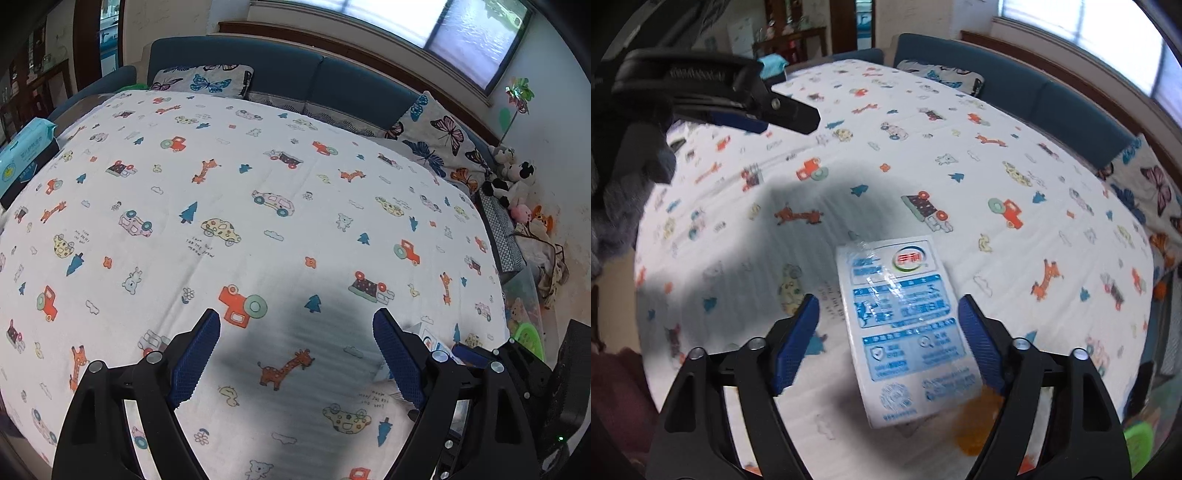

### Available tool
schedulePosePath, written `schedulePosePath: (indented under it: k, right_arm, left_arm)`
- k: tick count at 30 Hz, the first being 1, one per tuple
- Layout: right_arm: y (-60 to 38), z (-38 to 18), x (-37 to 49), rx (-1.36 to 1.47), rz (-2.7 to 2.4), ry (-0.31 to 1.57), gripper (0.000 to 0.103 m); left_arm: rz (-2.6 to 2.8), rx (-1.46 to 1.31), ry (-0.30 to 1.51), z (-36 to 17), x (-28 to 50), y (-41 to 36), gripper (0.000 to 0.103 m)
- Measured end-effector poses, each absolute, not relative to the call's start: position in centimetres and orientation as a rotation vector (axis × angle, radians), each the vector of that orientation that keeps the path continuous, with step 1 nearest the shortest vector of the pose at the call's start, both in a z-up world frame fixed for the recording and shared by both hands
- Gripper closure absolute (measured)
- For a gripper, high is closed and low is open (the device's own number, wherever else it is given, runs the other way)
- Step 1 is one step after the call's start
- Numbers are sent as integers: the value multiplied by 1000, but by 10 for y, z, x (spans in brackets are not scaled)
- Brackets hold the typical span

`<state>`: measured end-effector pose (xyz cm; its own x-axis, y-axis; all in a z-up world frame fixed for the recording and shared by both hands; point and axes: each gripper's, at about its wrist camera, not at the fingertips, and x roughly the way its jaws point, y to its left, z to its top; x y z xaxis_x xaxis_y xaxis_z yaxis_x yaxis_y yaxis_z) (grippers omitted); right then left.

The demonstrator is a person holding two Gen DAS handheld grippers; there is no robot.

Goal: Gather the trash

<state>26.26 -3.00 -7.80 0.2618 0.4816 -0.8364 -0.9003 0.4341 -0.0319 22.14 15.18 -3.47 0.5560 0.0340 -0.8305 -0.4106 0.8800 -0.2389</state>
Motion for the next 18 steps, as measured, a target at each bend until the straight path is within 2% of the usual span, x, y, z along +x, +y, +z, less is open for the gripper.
schedulePosePath:
  k: [15, 18]
  right_arm:
    - [-13, -98, 272, -657, 1042, 902, 23]
    - [-10, -104, 272, -650, 1039, 920, 36]
  left_arm:
    - [284, -443, 966, -46, 223, 163, 21]
    - [281, -442, 967, -47, 223, 163, 21]
